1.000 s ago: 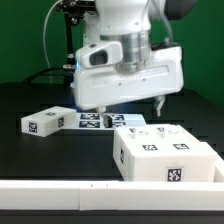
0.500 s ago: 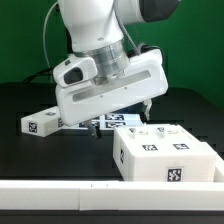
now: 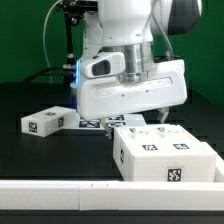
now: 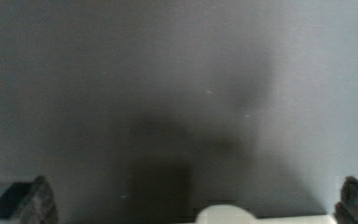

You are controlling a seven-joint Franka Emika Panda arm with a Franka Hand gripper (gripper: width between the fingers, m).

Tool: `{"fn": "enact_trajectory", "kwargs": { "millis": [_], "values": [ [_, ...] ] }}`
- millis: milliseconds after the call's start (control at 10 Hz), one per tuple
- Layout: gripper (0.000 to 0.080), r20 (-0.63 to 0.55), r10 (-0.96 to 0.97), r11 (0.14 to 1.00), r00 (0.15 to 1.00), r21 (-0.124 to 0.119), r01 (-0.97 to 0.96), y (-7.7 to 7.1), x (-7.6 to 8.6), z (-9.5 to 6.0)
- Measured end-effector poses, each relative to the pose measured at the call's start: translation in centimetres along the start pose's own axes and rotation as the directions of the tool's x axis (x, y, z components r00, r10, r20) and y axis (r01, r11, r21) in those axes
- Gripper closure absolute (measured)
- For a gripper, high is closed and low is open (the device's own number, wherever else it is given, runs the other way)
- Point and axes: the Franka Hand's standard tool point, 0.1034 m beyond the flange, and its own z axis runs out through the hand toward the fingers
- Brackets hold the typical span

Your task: Assemble cabinet

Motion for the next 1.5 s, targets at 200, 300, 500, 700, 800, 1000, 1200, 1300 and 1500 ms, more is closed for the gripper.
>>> {"fn": "enact_trajectory", "kwargs": {
  "millis": [200, 300, 500, 700, 800, 1000, 1200, 1300, 1500],
  "values": [
    [0.0003, 0.0, 0.0, 1.0, 1.0, 0.0, 0.0, 0.0, 0.0, 0.0],
    [0.0003, 0.0, -0.001, 1.0, 1.0, 0.0, 0.001, 0.0, 0.0, 0.0],
    [0.0003, -0.056, -0.015, 0.999, 0.998, -0.034, 0.013, -0.2, 0.8, -0.2],
    [0.0003, -0.062, -0.029, 0.999, 0.998, -0.035, 0.026, -0.1, 1.3, -0.2],
    [0.0003, -0.063, -0.029, 0.999, 0.998, -0.034, 0.026, -0.3, 1.4, -0.2],
    [0.0003, -0.091, -0.027, 0.998, 0.996, -0.054, 0.022, 0.3, 1.5, -0.2],
    [0.0003, -0.151, -0.049, 0.995, 0.987, -0.093, 0.035, 0.7, 2.2, -0.6],
    [0.0003, -0.251, -0.091, 0.984, 0.964, -0.17, 0.048, 2.3, 2.6, -1.0],
    [0.0003, -0.261, -0.081, 0.986, 0.962, -0.164, 0.038, 2.4, 2.2, -0.5]
  ]
}}
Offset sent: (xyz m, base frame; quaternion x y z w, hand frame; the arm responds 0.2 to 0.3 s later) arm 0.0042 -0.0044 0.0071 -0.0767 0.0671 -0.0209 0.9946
